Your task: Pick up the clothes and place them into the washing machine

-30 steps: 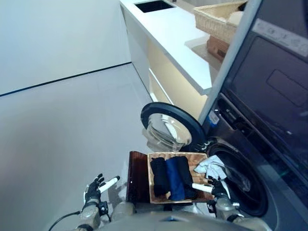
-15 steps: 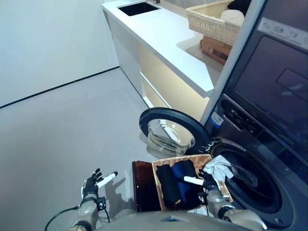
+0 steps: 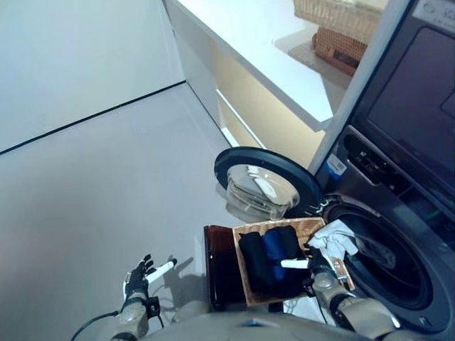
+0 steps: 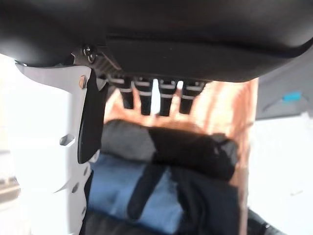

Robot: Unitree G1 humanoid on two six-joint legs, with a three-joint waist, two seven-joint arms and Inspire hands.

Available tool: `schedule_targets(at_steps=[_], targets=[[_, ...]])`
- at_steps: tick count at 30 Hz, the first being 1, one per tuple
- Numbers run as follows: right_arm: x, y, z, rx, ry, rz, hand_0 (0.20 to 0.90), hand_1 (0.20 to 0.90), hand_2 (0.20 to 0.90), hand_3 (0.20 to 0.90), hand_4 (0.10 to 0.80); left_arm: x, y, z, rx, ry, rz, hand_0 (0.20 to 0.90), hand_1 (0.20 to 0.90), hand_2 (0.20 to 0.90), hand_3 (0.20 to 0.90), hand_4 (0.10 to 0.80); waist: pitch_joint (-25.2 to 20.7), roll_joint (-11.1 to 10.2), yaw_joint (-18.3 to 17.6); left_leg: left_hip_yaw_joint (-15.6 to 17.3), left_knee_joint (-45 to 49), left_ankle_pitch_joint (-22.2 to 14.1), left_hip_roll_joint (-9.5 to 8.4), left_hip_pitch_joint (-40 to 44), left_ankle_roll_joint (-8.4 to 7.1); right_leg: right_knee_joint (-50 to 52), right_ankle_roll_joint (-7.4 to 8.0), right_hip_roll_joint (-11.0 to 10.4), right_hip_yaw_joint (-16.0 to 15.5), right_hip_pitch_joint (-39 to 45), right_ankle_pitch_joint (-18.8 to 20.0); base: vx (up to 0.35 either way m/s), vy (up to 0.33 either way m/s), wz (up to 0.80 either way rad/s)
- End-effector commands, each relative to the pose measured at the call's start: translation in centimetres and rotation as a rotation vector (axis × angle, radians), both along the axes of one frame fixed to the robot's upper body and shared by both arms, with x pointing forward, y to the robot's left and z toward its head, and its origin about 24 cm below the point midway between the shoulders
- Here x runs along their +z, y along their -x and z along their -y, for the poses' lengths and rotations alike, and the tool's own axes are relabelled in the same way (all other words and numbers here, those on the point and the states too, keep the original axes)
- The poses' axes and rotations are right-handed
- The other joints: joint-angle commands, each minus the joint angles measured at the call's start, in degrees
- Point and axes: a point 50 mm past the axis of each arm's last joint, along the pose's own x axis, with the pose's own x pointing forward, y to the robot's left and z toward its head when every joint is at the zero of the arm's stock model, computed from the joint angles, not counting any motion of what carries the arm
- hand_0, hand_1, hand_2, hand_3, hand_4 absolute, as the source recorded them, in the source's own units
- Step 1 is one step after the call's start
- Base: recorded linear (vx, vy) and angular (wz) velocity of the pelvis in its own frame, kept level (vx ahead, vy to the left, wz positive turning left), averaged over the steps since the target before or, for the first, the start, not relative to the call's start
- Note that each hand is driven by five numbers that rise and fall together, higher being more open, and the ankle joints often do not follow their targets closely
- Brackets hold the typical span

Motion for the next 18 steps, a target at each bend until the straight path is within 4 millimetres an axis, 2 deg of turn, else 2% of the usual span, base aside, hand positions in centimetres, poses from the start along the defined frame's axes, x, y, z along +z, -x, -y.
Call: schedule_targets(at_steps=[1, 7, 11, 18], targets=[[2.3, -3.8, 0.9, -0.024, 0.06, 0.126, 0.9, 0.9, 0.9, 0.9, 0.8, 2.3, -4.5, -1.1, 0.021, -0.045, 0.19, 0.9, 0.9, 0.9, 0.9, 0.8, 1.83, -3.66, 0.78, -0.76, 2.25, -0.94, -2.04, -5.96, -3.04, -3.83, 2.44, -4.06, 0.51, 3.69, 1.58, -0.053, 0.016, 0.06], [4.0, -5.9, 2.0, -0.045, 0.098, 0.194, 0.9, 0.9, 0.9, 0.9, 0.8, 3.6, -7.0, -0.2, 0.018, -0.02, 0.299, 0.9, 0.9, 0.9, 0.9, 0.8, 5.79, -1.79, 0.91, -0.64, 4.75, -0.32, -2.25, -10.99, -3.05, -1.42, 2.08, -4.45, 0.68, -1.9, 2.24, -0.117, 0.021, 0.03], [5.7, -7.7, 2.7, -0.072, 0.129, 0.266, 0.9, 0.9, 0.9, 0.9, 0.8, 5.3, -9.1, 1.1, 0.013, 0.037, 0.438, 0.9, 0.9, 0.9, 0.9, 0.8, 8.78, -0.4, 1.66, -0.82, 6.12, 0.65, -2.43, -15.18, -3.13, 0.4, 1.81, -4.49, 0.19, -6.26, 2.67, -0.083, 0.007, 0.04], [7.3, -9.3, 3.3, -0.105, 0.163, 0.323, 0.9, 0.9, 0.9, 0.9, 0.8, 7.1, -10.4, 2.3, -0.004, 0.093, 0.568, 0.9, 0.9, 0.9, 0.9, 0.8, 11.15, 0.92, 2.44, -1.1, 6.92, 1.57, -2.43, -19.24, -3.4, 2.29, 1.56, -4.42, 0.07, -10.52, 2.35, -0.008, 0.002, 0.03]])
